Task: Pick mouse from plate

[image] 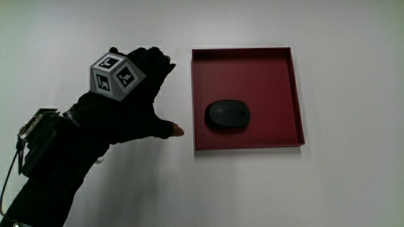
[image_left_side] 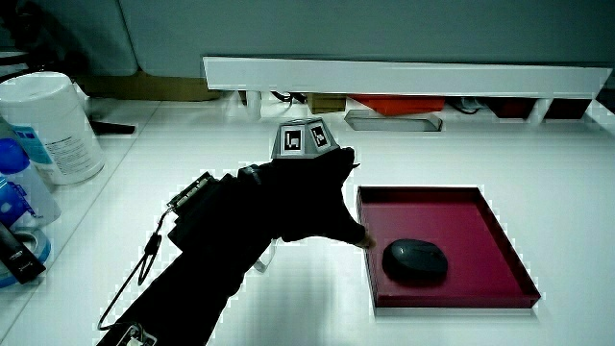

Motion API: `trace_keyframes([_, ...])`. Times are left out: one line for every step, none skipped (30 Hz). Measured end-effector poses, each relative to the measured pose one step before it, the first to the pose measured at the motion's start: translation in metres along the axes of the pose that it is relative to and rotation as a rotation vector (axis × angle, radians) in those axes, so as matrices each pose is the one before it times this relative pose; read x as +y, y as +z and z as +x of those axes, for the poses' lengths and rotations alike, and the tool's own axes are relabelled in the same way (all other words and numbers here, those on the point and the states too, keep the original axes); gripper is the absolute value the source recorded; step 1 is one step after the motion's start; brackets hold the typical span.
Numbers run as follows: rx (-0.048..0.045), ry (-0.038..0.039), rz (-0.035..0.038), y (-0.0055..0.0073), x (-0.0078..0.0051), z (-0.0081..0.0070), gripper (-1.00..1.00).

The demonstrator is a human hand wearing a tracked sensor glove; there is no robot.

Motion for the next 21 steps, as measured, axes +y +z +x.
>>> trace_keyframes([0.00995,-0.01652,0.01458,-0.00138,0.00374,-0.00011,0.00])
trace_keyframes([-0.01387,0.00695,-0.02154,0.00004,0.00164,0.00278,0.00])
trace_keyframes([-0.01723,0.02159,-0.01275,-0.00220,0.00359,0.00027,0.00])
trace_keyframes([0.01631,-0.02014,0.00722,-0.00033,0.00256,0.00262,0.00])
trace_keyframes([0.00929,-0.00893,0.00995,-0.00045,0.00243,0.00257,0.00])
trace_keyframes([-0.00997,-0.01213,0.00557,-0.00362,0.00493,-0.00043,0.00])
trace_keyframes([-0.00903,-0.01817,0.00168,-0.00339,0.00453,0.00069,0.00])
trace_keyframes([-0.02044,-0.00811,-0.00487,-0.00489,0.00580,-0.00046,0.00])
trace_keyframes([0.06244,-0.05575,0.01422,-0.00342,0.00643,0.00088,0.00])
trace_keyframes([-0.04743,0.07134,-0.02132,-0.00241,0.00208,0.00337,0.00])
trace_keyframes([0.02716,-0.01344,-0.00787,-0.00233,0.00506,0.00243,0.00])
trace_keyframes([0.02517,-0.02808,0.01315,-0.00125,0.00386,0.00298,0.00])
trace_keyframes([0.01579,0.01869,-0.00508,0.00012,0.00164,0.00439,0.00])
trace_keyframes([0.00879,-0.00350,0.00893,-0.00204,0.00359,0.00204,0.00])
trace_keyframes([0.00683,-0.01419,0.00025,-0.00305,0.00456,0.00109,0.00])
trace_keyframes([0.01277,-0.00570,-0.00424,-0.00330,0.00468,0.00102,0.00])
trace_keyframes([0.00081,0.01072,-0.00678,-0.00206,0.00250,0.00242,0.00])
trace_keyframes([0.01974,-0.03376,0.01300,-0.00514,0.00577,-0.00001,0.00])
trace_keyframes([-0.01010,0.02828,-0.01446,-0.00263,0.00252,0.00261,0.00])
trace_keyframes([0.00376,-0.00945,-0.00896,-0.00338,0.00411,0.00188,0.00])
trace_keyframes([0.02613,0.00379,-0.00354,-0.00007,0.00107,0.00403,0.00])
